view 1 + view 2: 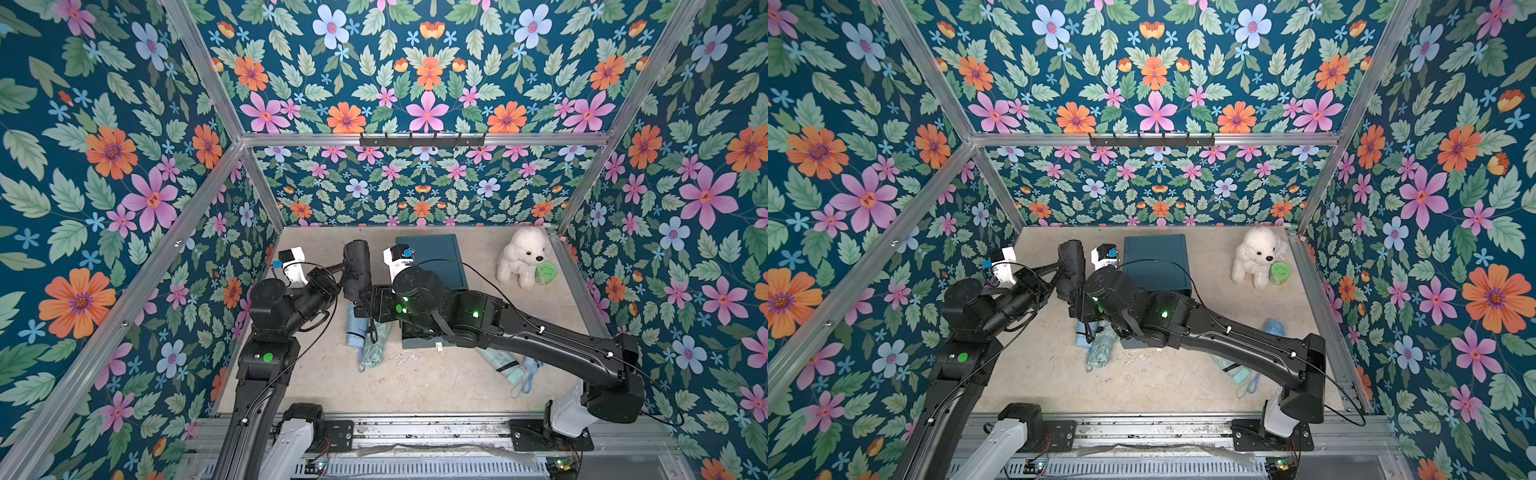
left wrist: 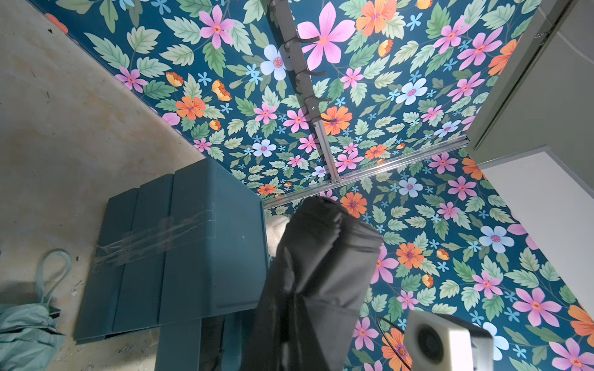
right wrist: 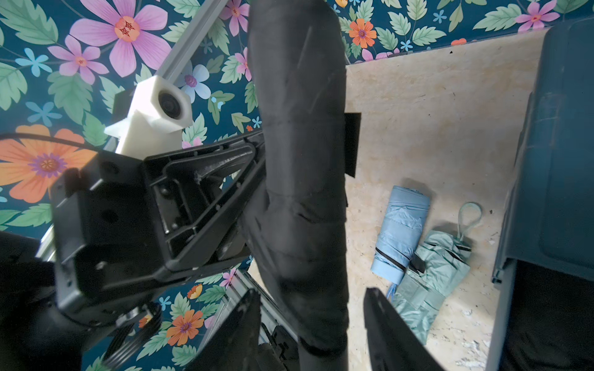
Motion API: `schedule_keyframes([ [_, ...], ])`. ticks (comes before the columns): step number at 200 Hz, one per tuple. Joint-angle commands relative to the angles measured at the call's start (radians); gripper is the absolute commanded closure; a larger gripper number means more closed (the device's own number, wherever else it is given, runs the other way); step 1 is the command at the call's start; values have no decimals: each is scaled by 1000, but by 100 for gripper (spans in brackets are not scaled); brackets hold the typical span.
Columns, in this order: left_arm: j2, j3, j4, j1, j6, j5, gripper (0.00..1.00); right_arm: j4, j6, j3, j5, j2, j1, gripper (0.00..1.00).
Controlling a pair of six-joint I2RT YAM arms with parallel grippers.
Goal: Place the umbrella in the drawer by color
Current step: Pick up the umbrella from the center of the board.
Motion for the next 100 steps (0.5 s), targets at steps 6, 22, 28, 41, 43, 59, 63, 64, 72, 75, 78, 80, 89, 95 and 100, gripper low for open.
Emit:
schedule_keyframes([
  [6, -3, 11, 75, -2, -17, 25, 100, -30, -21, 43, 3, 52, 1, 45],
  [22, -7, 11, 75, -2, -12, 29, 100, -41, -23, 64, 5, 70, -2, 47],
  [28, -7, 10, 75, -1, -11, 28, 100, -43, -23, 72, 3, 77, -2, 48],
  [41, -8, 4, 75, -2, -10, 31, 100, -51, -23, 86, 3, 90, -5, 51],
  [43, -8, 3, 75, -2, -10, 32, 100, -53, -23, 88, 4, 90, -7, 52],
  [59, -10, -5, 75, -2, -11, 35, 100, -58, -23, 98, 5, 98, -8, 60],
  [63, -10, -8, 75, -2, -9, 33, 100, -58, -22, 99, 6, 98, -9, 64],
  [64, -11, -9, 75, -2, -9, 33, 100, -57, -21, 99, 6, 97, -9, 65],
  [72, -13, -13, 72, -1, -7, 29, 100, -57, -21, 100, 7, 98, -9, 71],
  [75, -15, -15, 72, -2, -6, 27, 100, -57, -21, 100, 8, 97, -8, 73],
  [78, -15, -16, 70, -2, -4, 26, 100, -57, -21, 100, 9, 97, -8, 75],
  [80, -15, -17, 70, -2, -4, 26, 100, -57, -20, 100, 9, 97, -8, 76],
  [89, -15, -21, 70, -2, -3, 24, 100, -58, -20, 100, 9, 95, -8, 84],
  [95, -14, -22, 69, -2, 0, 23, 100, -61, -20, 102, 12, 94, -10, 90],
  [100, -14, -23, 67, -2, 2, 21, 100, -64, -19, 101, 10, 91, -10, 94],
])
